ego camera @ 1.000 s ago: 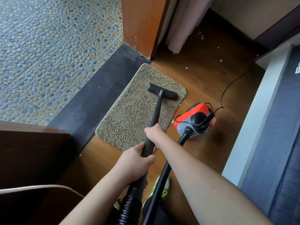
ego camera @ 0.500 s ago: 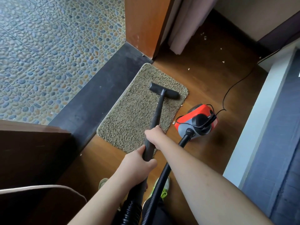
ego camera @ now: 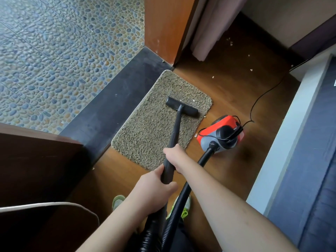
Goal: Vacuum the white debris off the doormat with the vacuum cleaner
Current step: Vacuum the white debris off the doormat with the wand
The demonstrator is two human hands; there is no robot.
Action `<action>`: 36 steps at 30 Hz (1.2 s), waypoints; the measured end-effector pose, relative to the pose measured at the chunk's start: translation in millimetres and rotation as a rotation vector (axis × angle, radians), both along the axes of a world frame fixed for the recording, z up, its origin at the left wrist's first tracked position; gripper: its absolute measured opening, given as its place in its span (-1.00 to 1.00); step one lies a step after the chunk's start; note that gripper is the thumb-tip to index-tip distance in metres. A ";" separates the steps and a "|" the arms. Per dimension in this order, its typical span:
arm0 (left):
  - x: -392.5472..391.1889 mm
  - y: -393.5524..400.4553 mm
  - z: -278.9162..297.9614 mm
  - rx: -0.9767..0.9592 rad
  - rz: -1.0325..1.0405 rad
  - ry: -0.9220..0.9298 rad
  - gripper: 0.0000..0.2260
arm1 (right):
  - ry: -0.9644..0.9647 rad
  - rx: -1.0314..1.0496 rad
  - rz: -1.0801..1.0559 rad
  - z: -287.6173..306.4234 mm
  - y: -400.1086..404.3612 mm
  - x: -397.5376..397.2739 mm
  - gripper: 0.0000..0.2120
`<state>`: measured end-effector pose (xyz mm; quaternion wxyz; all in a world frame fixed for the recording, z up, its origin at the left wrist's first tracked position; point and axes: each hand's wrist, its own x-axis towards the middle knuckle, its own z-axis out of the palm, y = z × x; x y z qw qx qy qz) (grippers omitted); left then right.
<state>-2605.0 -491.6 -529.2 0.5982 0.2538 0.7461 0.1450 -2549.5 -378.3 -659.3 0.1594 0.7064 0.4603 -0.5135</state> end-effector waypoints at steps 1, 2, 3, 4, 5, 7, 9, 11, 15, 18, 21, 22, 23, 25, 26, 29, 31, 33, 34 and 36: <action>-0.5 -5.7 2.2 0.001 -0.011 0.012 -0.78 | -0.005 -0.002 0.007 1.2 -6.4 0.5 -0.41; -0.9 -11.4 4.5 0.003 -0.023 0.029 -0.77 | -0.008 -0.009 0.008 1.9 -13.1 0.8 -0.40; -1.1 -17.1 6.4 0.003 -0.041 0.049 -0.74 | -0.009 -0.019 0.002 2.9 -19.7 0.9 -0.41; -1.1 -22.0 8.5 0.003 -0.059 0.070 -0.67 | -0.006 -0.026 -0.003 3.2 -26.0 1.3 -0.42; -0.8 -26.9 10.7 0.000 -0.073 0.082 -0.61 | -0.004 -0.031 -0.001 4.2 -31.7 2.4 -0.42; 0.5 -35.1 13.4 -0.011 -0.076 0.076 -0.55 | -0.009 -0.033 0.011 4.7 -39.7 5.5 -0.43; 1.4 -41.7 14.4 -0.020 -0.054 0.045 -0.56 | -0.020 -0.029 0.029 5.1 -45.7 7.6 -0.46; 1.9 -45.3 14.3 -0.027 -0.043 0.025 -0.55 | -0.029 -0.030 0.041 5.9 -48.8 7.9 -0.47; 4.4 -46.1 10.7 -0.032 -0.039 0.030 -0.55 | -0.026 -0.043 0.052 6.8 -48.3 6.9 -0.42; 6.5 -44.4 8.7 -0.012 -0.046 0.065 -0.63 | -0.031 -0.062 0.048 6.5 -46.3 5.8 -0.42; 8.9 -42.6 8.7 -0.015 -0.047 0.052 -0.59 | -0.026 -0.077 0.028 8.1 -45.1 5.2 -0.39; 9.4 -42.2 9.1 -0.016 -0.044 0.044 -0.58 | -0.023 -0.079 0.023 7.5 -44.4 5.7 -0.38; 9.4 -42.0 9.1 -0.014 -0.037 0.040 -0.61 | -0.021 -0.081 0.019 7.6 -43.7 6.3 -0.38; 8.0 -40.7 10.1 -0.009 -0.024 0.049 -0.75 | -0.019 -0.063 0.015 8.3 -42.5 7.6 -0.41; 7.1 -39.3 11.0 -0.009 -0.020 0.052 -0.78 | -0.015 -0.043 0.013 8.1 -41.4 8.6 -0.43; 6.3 -32.2 12.7 -0.009 -0.034 0.045 -0.73 | -0.011 0.019 0.021 8.0 -34.3 11.2 -0.48; 7.0 -25.3 12.0 0.006 -0.035 0.034 -0.75 | -0.013 0.057 0.033 7.8 -24.7 10.8 -0.45; 7.5 -15.1 9.8 0.021 -0.026 0.026 -0.74 | -0.026 0.074 0.050 7.5 -10.9 9.0 -0.41; 7.5 -9.4 8.0 0.026 -0.016 0.022 -0.72 | -0.035 0.076 0.057 7.1 -3.4 7.9 -0.40; 7.4 3.6 4.5 0.034 0.017 -0.005 -0.75 | -0.041 0.068 0.054 6.7 10.9 5.8 -0.40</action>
